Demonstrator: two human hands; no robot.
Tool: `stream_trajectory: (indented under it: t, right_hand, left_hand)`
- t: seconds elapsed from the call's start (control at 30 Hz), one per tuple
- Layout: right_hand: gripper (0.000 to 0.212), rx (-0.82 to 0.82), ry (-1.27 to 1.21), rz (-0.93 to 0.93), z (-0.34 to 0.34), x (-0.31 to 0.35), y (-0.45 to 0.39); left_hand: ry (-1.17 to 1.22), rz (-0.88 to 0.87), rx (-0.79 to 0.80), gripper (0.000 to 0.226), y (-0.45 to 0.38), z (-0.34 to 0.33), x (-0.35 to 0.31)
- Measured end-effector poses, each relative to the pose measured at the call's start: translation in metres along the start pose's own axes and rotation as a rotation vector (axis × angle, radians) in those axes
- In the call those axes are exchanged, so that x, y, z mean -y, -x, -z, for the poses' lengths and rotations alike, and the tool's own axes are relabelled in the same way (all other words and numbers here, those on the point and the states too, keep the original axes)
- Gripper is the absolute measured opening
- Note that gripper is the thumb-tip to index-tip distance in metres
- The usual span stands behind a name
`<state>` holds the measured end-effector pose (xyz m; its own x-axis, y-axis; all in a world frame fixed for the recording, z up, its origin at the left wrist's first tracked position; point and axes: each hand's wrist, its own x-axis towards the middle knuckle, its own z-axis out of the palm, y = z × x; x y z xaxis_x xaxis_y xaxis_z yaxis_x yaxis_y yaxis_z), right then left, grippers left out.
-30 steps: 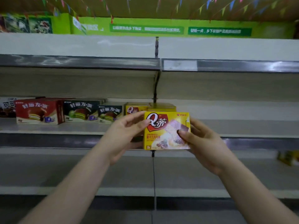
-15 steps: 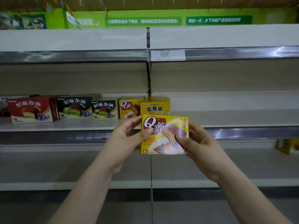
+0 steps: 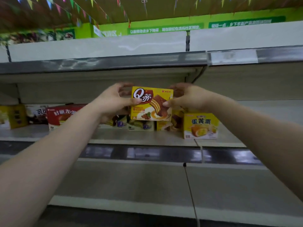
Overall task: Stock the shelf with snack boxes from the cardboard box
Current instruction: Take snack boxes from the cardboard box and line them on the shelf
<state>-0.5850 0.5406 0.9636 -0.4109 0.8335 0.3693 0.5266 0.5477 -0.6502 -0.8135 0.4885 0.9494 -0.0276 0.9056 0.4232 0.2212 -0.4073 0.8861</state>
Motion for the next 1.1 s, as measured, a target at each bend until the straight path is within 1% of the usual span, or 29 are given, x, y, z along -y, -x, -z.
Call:
stream_trajectory:
  t: [0.1,0.2,0.23,0.3,0.33,0.4,0.47,0.57,0.63,0.77,0.9,1.1]
  right_hand:
    - [0.076,0.095,0.138,-0.060,-0.002,-0.008,-0.026]
    - [0.072,0.170,0.337,-0.070,-0.002,-0.019,-0.037]
    - [0.071,0.176,0.375,-0.079,-0.002,-0.024,-0.041]
    - [0.071,0.197,0.450,-0.105,-0.003,-0.033,-0.042]
    - [0.072,0.202,0.509,-0.114,-0.004,-0.038,-0.042]
    - [0.076,0.195,0.625,-0.127,-0.006,-0.047,-0.045]
    - [0.079,0.180,0.673,-0.135,-0.007,-0.055,-0.047]
    - [0.082,0.164,0.753,-0.116,-0.006,-0.063,-0.047]
    - [0.080,0.150,0.780,-0.112,-0.004,-0.063,-0.043]
    - [0.075,0.147,0.768,-0.105,0.001,-0.068,-0.039]
    - [0.074,0.118,0.759,-0.086,0.000,-0.073,-0.039]
    - [0.071,0.114,0.732,-0.148,-0.003,-0.068,-0.042]
  left_hand:
    - [-0.060,0.053,0.078,0.062,-0.027,0.009,0.018]
    - [-0.179,0.138,0.217,0.072,-0.050,0.010,0.042]
    - [-0.269,0.141,0.277,0.075,-0.057,0.008,0.046]
    - [-0.553,0.084,0.365,0.076,-0.064,-0.002,0.052]
    - [-0.674,0.040,0.377,0.075,-0.067,-0.008,0.055]
    - [-0.799,-0.021,0.379,0.070,-0.074,-0.017,0.060]
    - [-0.838,-0.046,0.374,0.068,-0.079,-0.024,0.063]
    - [-0.909,-0.082,0.366,0.071,-0.083,-0.035,0.065]
    - [-0.937,-0.111,0.332,0.073,-0.083,-0.041,0.067]
    - [-0.879,-0.102,0.323,0.078,-0.087,-0.050,0.074]
    - [-0.868,-0.106,0.318,0.077,-0.086,-0.052,0.073]
    - [-0.823,-0.064,0.316,0.074,-0.086,-0.057,0.069]
